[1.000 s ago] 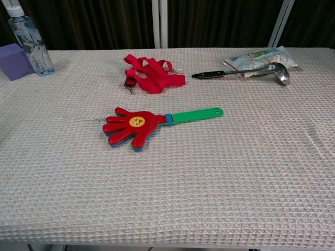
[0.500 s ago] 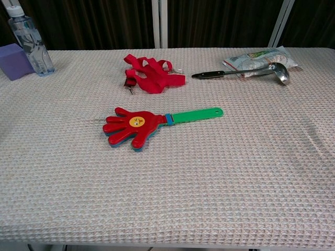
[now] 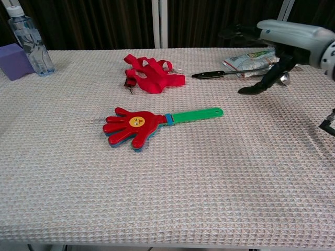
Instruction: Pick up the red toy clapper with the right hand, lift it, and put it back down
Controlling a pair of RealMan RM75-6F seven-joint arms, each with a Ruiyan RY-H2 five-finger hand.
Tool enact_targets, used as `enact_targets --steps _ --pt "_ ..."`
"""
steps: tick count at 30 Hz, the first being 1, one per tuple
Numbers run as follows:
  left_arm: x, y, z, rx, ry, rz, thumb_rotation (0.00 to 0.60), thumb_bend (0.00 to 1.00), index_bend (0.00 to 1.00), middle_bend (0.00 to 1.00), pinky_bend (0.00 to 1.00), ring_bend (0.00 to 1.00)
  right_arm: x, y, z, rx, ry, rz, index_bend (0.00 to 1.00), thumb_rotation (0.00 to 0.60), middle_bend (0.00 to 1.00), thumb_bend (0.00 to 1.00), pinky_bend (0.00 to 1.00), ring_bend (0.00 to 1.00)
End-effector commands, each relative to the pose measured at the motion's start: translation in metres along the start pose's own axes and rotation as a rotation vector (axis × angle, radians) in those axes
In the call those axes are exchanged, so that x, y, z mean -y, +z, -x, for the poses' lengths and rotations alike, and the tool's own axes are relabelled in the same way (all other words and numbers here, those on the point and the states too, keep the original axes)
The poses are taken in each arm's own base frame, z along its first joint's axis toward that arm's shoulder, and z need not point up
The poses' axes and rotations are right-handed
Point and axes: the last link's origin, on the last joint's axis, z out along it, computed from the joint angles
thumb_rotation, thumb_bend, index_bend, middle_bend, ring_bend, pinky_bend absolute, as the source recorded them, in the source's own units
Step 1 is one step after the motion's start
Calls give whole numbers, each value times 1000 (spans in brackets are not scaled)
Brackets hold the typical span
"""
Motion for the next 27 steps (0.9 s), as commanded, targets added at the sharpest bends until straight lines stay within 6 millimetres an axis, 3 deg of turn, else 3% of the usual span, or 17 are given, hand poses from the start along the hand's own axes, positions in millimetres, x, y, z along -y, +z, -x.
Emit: enact_targets --steps 1,10,13,27 --pt "2 -1 0 -1 2 -2 600 89 75 66 38 0 13 25 22 44 -22 7 0 600 0 95 0 0" --pt "3 -1 -2 -15 -1 9 600 90 75 66 38 0 45 52 52 103 -28 10 23 600 0 124 0 0" --pt "4 -2 -3 -19 -1 5 600 90 75 66 38 0 54 59 54 113 -48 13 45 600 0 124 0 0" --pt "9 -5 -7 -27 -6 -7 600 89 75 65 38 0 67 71 83 161 -86 48 146 600 0 126 0 0"
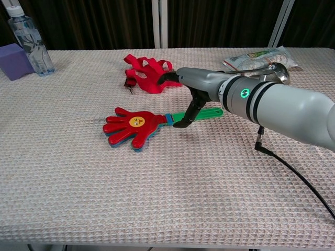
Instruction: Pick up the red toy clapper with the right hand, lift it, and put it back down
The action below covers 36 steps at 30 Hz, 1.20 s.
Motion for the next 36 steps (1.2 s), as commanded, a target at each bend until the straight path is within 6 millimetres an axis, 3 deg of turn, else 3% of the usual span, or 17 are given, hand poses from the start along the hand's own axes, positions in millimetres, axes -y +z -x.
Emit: enact_targets --steps 1,11,18,26,36 --pt "0 0 0 0 -1 0 600 89 75 65 38 0 1 2 4 4 -14 11 160 600 0 129 0 0" --pt "2 0 0 -4 -3 -2 600 89 75 66 38 0 5 9 13 7 -31 22 283 600 0 159 0 0" --pt "4 -1 -3 -8 1 -5 600 90 75 66 38 0 12 14 18 5 -35 14 302 600 0 174 0 0" --pt "7 -1 -6 -11 10 -8 600 89 75 66 38 0 16 21 19 -4 -45 13 337 600 0 325 0 0" --pt "10 -2 -7 -11 7 -14 600 89 75 65 38 0 18 22 24 14 -49 13 346 600 0 311 0 0"
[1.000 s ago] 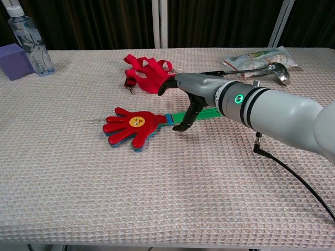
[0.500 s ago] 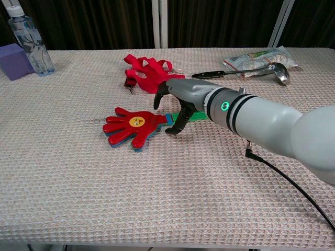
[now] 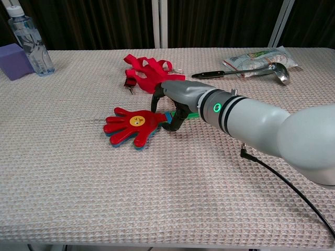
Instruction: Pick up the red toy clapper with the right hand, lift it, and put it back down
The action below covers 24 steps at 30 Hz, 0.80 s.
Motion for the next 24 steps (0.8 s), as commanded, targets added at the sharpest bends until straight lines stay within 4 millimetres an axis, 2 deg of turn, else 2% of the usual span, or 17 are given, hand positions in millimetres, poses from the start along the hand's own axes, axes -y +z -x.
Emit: enact_targets --steps 1,8,16,21,24 --pt "0 0 0 -2 -1 -1 600 89 75 66 38 0 0 0 0 0 0 0 348 600 0 311 0 0" --pt "0 0 0 -6 -2 -1 600 89 75 65 38 0 1 -1 4 3 -7 1 385 600 0 311 0 0" --pt "1 0 0 -8 -4 -3 600 89 75 66 38 0 1 0 5 -36 -2 -4 551 600 27 301 0 0" --pt "2 -1 0 -7 -6 -6 600 89 75 66 38 0 1 -2 4 -69 21 -15 705 600 131 322 0 0" --pt "2 -2 0 -8 -7 -8 600 90 75 66 38 0 -1 -5 1 -90 46 -31 800 600 251 327 0 18"
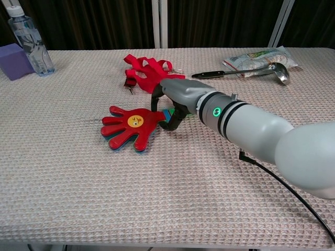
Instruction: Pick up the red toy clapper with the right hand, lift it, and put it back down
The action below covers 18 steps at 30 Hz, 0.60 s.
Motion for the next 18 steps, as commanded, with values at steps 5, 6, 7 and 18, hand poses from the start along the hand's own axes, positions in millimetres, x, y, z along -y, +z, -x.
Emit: enact_targets --steps 5,6,7,18 --pt "1 -2 1 1 -4 -4 600 89 75 66 38 0 -7 -14 -14 -46 157 -48 868 600 432 334 93 202" --pt "1 -2 1 1 -5 -4 600 89 75 66 38 0 -9 -16 -17 -52 185 -56 873 600 461 341 141 240" --pt "1 -2 0 0 -6 -4 600 89 75 66 38 0 -11 -20 -20 -64 223 -64 876 600 481 355 181 267" --pt "-2 -2 -1 7 -10 6 600 90 75 66 38 0 -32 -61 -69 -168 646 -139 898 600 557 486 774 431"
